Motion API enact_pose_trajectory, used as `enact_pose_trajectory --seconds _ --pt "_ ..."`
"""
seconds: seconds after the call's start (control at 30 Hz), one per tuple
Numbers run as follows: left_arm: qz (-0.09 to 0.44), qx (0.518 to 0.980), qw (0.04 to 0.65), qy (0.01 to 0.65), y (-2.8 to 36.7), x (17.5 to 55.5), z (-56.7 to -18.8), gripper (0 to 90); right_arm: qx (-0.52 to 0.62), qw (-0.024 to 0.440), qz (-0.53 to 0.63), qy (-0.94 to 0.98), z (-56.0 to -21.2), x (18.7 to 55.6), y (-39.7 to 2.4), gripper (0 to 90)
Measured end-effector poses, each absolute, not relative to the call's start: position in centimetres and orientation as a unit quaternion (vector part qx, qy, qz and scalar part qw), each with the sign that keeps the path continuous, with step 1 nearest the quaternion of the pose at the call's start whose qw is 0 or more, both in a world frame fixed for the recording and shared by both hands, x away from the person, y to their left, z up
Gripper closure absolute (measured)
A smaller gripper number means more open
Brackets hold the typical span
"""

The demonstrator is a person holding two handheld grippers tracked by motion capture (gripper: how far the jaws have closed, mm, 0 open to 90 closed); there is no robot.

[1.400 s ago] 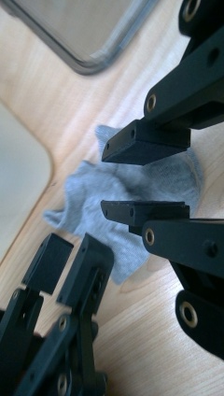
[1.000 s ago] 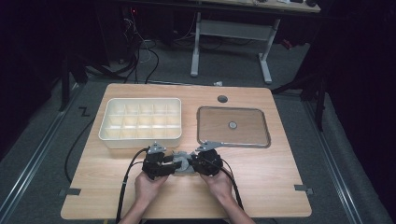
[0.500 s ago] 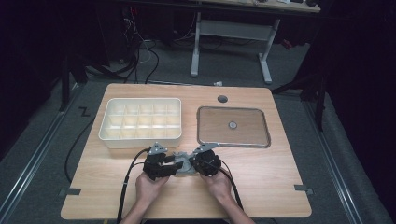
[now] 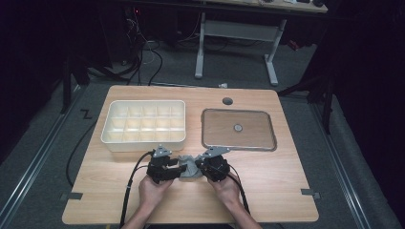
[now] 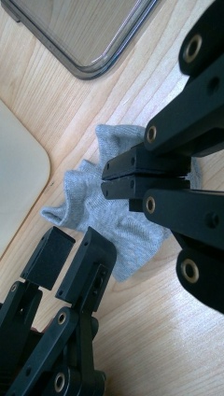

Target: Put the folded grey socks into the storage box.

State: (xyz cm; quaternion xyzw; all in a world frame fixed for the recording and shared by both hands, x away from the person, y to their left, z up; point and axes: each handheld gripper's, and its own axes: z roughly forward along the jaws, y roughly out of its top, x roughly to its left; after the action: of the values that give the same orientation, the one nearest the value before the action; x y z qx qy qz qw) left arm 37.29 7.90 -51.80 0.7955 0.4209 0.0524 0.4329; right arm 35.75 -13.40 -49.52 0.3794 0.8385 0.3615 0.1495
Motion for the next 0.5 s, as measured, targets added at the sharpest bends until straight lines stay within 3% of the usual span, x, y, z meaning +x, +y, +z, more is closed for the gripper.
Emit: enact_pose_trajectory --seconds 0.5 --pt "0.045 0.801 0.421 0.422 6.3 37.8 -52.4 48.1 0.381 0.184 0.349 0.836 -49.2 35.2 -14.4 89.7"
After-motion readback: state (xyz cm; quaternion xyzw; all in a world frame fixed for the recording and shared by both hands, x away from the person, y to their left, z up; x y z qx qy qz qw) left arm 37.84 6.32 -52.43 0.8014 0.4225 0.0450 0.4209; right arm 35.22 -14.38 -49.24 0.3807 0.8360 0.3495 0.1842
